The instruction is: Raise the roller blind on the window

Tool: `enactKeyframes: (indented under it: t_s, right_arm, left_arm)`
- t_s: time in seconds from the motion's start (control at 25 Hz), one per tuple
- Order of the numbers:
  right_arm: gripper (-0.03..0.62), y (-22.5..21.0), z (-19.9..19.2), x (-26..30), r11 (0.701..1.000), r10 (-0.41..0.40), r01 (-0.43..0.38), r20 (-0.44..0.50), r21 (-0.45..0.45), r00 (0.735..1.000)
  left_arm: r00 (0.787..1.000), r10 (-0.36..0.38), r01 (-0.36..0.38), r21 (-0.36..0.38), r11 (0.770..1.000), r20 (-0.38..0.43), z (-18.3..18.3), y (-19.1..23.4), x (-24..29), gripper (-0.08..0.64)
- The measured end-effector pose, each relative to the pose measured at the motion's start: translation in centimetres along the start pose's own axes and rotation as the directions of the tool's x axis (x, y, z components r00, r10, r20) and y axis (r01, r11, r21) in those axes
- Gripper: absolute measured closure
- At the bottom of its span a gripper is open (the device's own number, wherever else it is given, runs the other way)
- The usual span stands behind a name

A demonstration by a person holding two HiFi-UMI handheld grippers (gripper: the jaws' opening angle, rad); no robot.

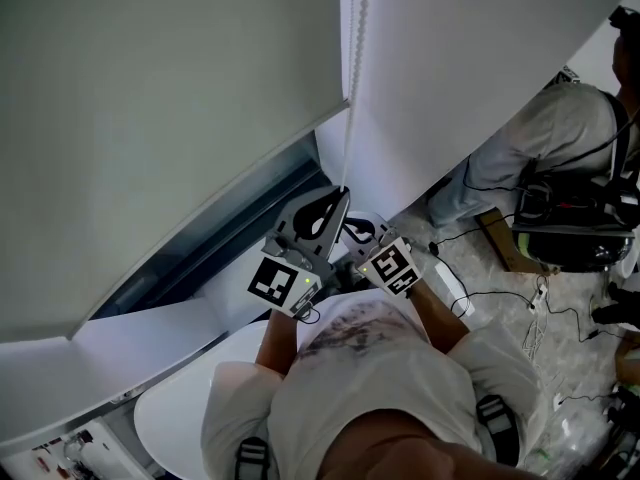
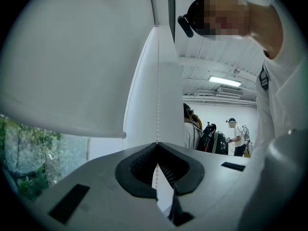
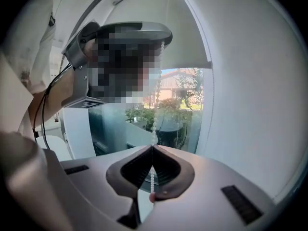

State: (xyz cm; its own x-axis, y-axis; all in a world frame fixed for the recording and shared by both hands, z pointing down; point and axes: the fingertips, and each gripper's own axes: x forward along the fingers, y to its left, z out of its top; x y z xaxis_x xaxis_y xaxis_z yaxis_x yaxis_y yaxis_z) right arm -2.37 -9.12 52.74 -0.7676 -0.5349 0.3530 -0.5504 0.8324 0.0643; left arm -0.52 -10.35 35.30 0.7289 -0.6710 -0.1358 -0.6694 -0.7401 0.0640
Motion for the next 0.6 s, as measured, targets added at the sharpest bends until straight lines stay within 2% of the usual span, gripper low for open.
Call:
enactKeyframes:
  t_s: [0.28,0.6]
  right_arm:
    - [0.531,0.3,-4.0,0.7,0.999,0.017,-0.014,-0.075,0.038,0.997]
    - [0.531,0.4,-6.4,1.0,0.998,0.031,-0.025,-0.126,0.051,0.991]
  left_arm:
    - [0.999,0.015,-0.017,-0.038,0.999,-0.047,-4.0,0.2,-0.2,0.554]
    - [0.997,0.023,-0.027,-0.048,0.999,-0.08,-6.5,0.2,-0.3,0.554]
